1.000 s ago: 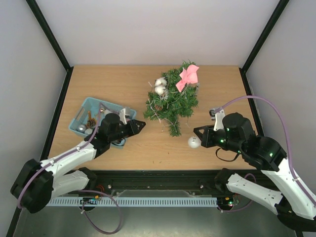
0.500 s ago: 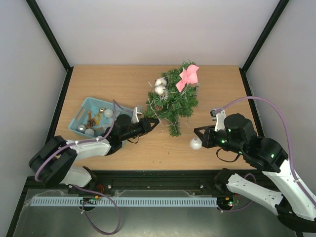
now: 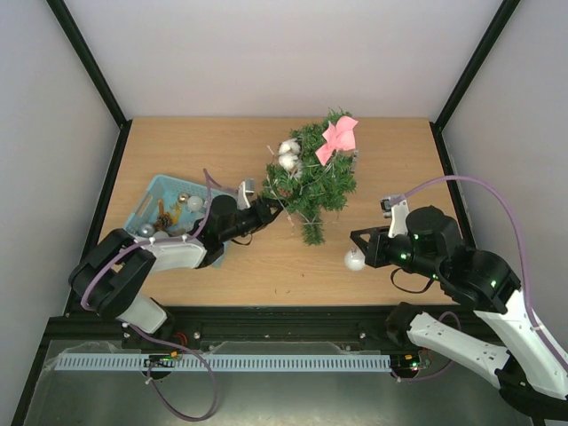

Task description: Decorate the small christmas tree

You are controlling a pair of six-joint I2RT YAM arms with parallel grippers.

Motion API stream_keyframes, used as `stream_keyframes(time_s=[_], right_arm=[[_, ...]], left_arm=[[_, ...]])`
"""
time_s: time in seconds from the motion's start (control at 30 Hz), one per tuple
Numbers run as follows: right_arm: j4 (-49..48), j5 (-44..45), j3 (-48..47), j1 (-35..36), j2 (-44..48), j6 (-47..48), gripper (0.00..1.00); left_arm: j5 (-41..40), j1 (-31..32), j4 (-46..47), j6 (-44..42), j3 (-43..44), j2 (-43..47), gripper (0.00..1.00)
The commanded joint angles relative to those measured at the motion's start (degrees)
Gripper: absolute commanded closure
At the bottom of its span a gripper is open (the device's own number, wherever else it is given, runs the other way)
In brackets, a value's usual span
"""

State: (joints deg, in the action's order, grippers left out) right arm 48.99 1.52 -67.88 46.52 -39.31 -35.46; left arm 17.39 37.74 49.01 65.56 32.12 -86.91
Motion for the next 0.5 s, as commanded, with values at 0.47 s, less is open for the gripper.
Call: stream_keyframes(time_s=[0.47], right_arm=[[0.0, -0.5, 2.2, 0.3, 0.0, -0.7, 0.99]], left_arm=[[5.4, -7.4, 1.3, -5.9, 5.3, -3.1, 0.75]])
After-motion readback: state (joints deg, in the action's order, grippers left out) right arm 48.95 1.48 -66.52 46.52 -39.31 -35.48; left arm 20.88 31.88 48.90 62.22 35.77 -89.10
